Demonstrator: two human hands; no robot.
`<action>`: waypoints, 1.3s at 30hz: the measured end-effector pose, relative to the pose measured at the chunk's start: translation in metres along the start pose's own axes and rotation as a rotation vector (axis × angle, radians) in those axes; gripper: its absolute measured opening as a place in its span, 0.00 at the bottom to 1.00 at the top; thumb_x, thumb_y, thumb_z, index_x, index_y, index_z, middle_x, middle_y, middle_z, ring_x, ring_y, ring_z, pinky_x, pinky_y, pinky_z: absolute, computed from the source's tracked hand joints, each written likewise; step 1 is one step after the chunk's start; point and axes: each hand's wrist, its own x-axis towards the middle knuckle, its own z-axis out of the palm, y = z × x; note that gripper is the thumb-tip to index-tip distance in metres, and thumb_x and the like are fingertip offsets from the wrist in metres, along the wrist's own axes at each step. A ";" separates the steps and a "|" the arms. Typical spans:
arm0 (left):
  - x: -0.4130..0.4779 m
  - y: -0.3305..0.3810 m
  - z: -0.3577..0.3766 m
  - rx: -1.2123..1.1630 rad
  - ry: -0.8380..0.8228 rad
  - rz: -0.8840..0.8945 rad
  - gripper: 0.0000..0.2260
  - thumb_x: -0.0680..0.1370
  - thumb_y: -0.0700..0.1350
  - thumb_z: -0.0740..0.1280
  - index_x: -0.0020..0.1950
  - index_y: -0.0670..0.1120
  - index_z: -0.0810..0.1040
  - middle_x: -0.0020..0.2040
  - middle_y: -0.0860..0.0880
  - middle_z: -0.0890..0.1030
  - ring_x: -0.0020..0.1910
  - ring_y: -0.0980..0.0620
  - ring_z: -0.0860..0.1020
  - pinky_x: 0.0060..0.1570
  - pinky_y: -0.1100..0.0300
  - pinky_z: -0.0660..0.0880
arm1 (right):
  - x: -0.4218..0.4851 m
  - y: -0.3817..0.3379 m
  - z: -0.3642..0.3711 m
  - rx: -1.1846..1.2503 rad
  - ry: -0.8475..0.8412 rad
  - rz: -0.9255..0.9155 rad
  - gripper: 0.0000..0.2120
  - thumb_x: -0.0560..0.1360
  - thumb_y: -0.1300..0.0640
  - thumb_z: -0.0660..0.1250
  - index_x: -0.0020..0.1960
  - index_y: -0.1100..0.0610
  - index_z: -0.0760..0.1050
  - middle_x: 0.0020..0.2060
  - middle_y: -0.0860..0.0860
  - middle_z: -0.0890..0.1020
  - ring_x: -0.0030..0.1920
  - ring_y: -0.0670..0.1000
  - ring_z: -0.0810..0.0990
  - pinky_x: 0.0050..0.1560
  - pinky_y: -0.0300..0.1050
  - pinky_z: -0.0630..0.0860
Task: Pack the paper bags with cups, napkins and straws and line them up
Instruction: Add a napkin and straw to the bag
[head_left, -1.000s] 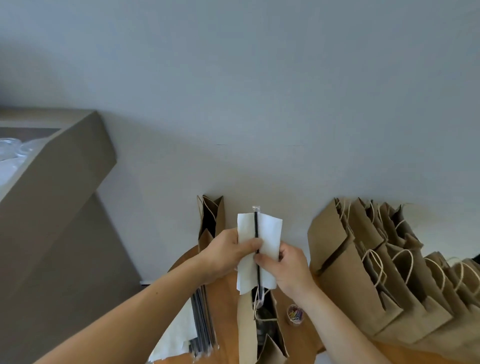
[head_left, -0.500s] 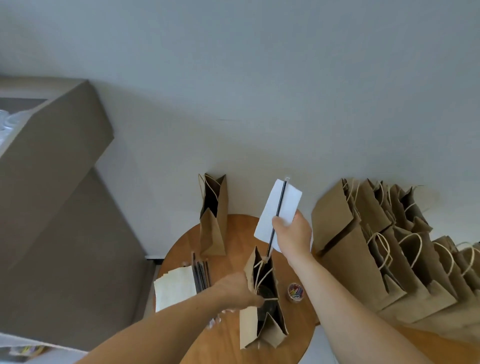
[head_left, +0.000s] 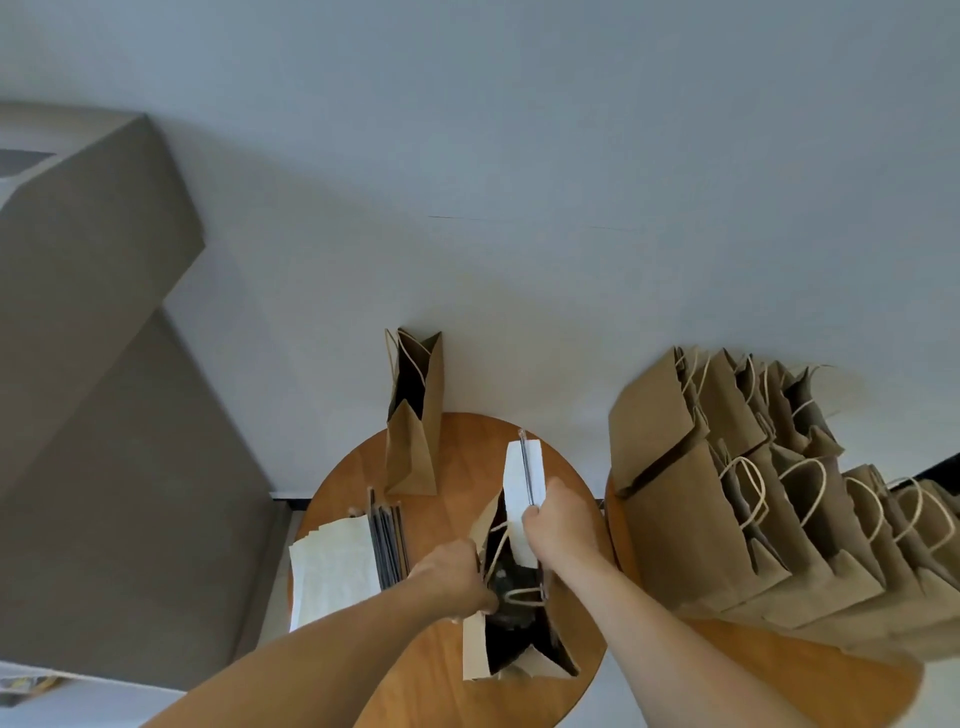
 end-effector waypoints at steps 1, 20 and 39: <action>0.000 -0.002 -0.001 -0.017 0.011 0.000 0.18 0.71 0.53 0.76 0.55 0.50 0.74 0.45 0.49 0.81 0.39 0.51 0.83 0.43 0.55 0.84 | 0.002 0.004 -0.004 -0.034 -0.002 -0.001 0.06 0.79 0.56 0.64 0.55 0.52 0.70 0.51 0.50 0.78 0.47 0.49 0.79 0.39 0.36 0.76; -0.006 -0.022 -0.001 -0.534 -0.020 -0.182 0.11 0.80 0.47 0.63 0.48 0.41 0.79 0.36 0.45 0.83 0.23 0.53 0.78 0.25 0.66 0.71 | -0.012 0.031 0.073 0.031 -0.466 0.111 0.09 0.79 0.59 0.63 0.47 0.45 0.71 0.43 0.43 0.76 0.44 0.45 0.75 0.51 0.43 0.75; 0.002 -0.029 0.017 -0.452 -0.022 -0.151 0.09 0.73 0.54 0.64 0.48 0.50 0.77 0.33 0.51 0.84 0.32 0.54 0.84 0.41 0.57 0.84 | 0.019 0.044 0.113 -0.155 -0.397 0.233 0.06 0.81 0.58 0.60 0.45 0.51 0.72 0.56 0.53 0.80 0.58 0.54 0.78 0.54 0.44 0.72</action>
